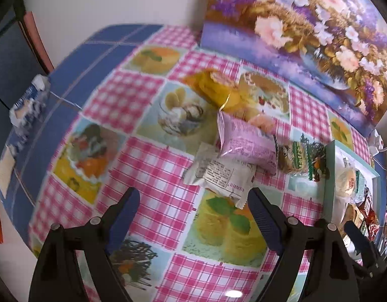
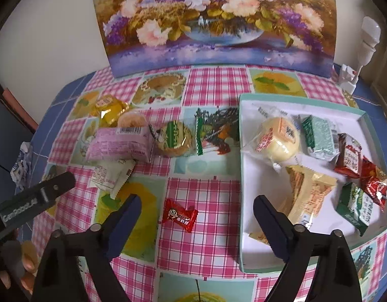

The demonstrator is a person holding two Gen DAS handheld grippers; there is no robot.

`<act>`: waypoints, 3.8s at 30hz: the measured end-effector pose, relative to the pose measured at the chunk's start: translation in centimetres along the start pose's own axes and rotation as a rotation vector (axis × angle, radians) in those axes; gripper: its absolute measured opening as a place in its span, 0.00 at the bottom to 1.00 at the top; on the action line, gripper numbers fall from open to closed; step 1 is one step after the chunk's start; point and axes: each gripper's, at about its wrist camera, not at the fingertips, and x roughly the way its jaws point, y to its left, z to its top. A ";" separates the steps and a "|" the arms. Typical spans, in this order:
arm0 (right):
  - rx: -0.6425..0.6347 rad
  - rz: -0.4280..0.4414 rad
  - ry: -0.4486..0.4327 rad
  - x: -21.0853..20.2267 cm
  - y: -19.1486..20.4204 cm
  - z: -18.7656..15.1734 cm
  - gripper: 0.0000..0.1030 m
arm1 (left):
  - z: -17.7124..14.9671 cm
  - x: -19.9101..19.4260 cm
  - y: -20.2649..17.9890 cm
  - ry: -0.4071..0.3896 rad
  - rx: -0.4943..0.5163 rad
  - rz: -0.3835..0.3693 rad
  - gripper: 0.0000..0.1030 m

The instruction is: Organize snacks

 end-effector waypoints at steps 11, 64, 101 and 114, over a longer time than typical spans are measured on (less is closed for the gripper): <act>-0.032 -0.006 0.064 2.3 0.8 -0.6 0.77 | 0.6 3.3 0.1 0.081 -0.016 -0.023 0.85; -0.055 -0.047 0.107 5.6 -0.2 0.1 0.34 | 3.1 9.8 -3.5 0.102 0.130 0.001 0.79; 0.111 0.086 0.084 3.8 -2.7 0.3 0.23 | -0.5 1.8 -4.7 0.014 0.154 0.014 0.61; 0.137 0.109 -0.051 -1.6 -3.4 2.1 0.23 | 0.4 -1.4 -4.6 -0.087 0.159 0.003 0.61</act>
